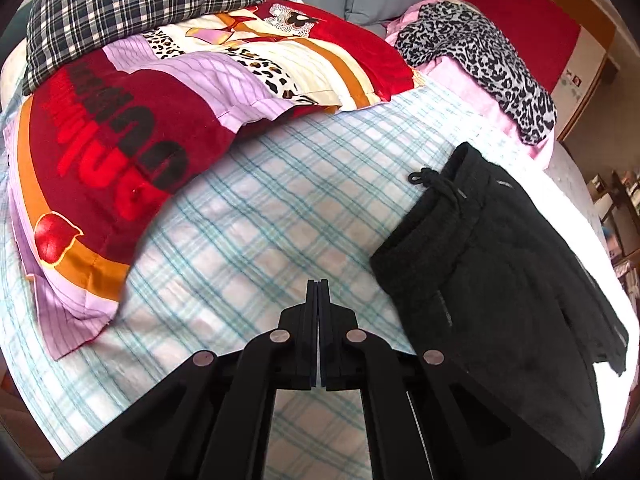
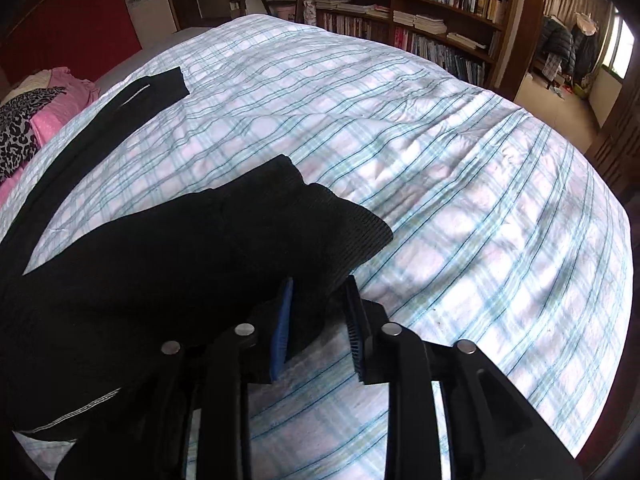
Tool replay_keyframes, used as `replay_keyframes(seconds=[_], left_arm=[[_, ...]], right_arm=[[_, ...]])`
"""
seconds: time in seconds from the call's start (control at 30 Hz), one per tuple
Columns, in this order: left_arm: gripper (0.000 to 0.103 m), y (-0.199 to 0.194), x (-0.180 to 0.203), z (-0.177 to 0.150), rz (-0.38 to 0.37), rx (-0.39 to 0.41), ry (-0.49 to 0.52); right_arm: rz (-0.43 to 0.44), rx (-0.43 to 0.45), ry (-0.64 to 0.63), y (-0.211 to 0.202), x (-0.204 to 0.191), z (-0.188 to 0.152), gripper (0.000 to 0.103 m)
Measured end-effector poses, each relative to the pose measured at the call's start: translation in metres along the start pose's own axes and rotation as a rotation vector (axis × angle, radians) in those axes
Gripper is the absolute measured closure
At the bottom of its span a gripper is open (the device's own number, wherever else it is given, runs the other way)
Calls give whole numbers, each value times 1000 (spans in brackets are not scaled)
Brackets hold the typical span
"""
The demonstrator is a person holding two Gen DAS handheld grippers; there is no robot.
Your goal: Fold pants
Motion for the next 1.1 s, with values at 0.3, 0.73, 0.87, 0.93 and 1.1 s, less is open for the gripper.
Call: replay_keyframes(seconds=[0.3,0.73,0.87,0.93,1.1], left_arm=[[21,13,35,-8,-133,-31,44],[8,37,136,41,-200,10,252],[8,60,158,62,-190,-3,289],[8,74,168,74,-169,-6,314],[8,104,197,102,-136,-6,393]], right_arm=[[-41,31,118,-25,29,-1,24],[-113,159,57,-60,14,22,23],[-90,184,25,-63,-12,36,23],[-72,185,-4,-62,-29,42,23],[-33,178,-76,-50,-76,56,23]])
Point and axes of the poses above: each gripper's, at about its wrist camera, not at the fingertips, and y roughly the way its jaws point, x to its right, z to its top, the point moved 7 cm from there along y, roughly the way its jaws point, and after that the axes turned 2 degrees about -z, right-handed, at the moved point
